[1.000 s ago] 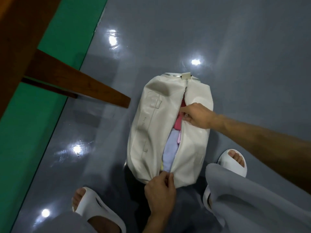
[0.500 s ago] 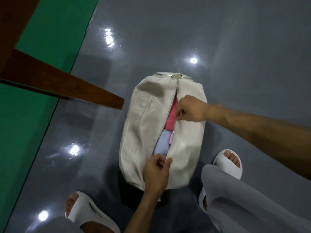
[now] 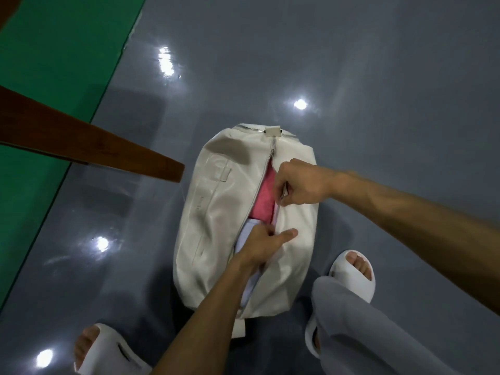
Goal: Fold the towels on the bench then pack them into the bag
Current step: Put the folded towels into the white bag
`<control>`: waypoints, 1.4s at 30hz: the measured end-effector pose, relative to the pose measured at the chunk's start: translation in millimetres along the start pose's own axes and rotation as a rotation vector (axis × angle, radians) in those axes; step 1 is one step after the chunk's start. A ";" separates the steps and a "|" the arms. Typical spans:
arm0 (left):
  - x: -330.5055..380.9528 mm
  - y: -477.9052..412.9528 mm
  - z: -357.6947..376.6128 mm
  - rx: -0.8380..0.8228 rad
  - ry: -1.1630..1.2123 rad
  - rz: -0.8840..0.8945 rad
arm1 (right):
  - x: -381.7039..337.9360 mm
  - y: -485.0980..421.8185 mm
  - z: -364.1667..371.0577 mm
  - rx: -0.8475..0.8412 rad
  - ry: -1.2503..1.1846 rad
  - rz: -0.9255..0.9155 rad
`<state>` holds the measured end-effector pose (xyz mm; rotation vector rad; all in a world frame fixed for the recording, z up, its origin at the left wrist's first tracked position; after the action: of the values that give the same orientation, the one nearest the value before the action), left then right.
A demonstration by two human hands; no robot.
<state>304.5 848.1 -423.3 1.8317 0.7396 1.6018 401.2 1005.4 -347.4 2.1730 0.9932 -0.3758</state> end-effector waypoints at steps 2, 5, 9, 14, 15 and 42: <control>-5.0 -1.0 1.3 -0.064 0.064 -0.076 | 0.9 -4.2 10.9 0.054 0.019 0.007; -6.2 0.1 1.3 -0.073 0.084 -0.103 | 8.5 -12.3 36.1 0.154 0.053 0.066; -21.6 16.5 -12.7 0.080 0.157 -0.069 | 13.8 -16.7 42.0 0.218 0.053 0.125; -41.8 34.6 -15.2 0.491 0.307 -0.196 | 17.4 -12.2 41.2 0.270 -0.036 0.163; -38.9 35.5 -9.9 0.546 0.312 -0.208 | 17.4 -12.7 42.8 0.270 -0.028 0.186; 113.0 -106.0 -10.3 0.556 0.671 -0.200 | 58.2 -85.0 -59.9 0.468 -0.045 0.490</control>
<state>305.1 1003.3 -425.6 1.4556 1.7519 2.0196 374.5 1117.9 -376.0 2.7143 0.3357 -0.4475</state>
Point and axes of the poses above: each hand's wrist, its own y-axis away from the middle knuckle, its own z-axis out of the palm, x = y × z, the point moved 2 cm from there along -y, towards the middle knuckle, and after that the axes turned 2 degrees about x, right-handed, at the moved point
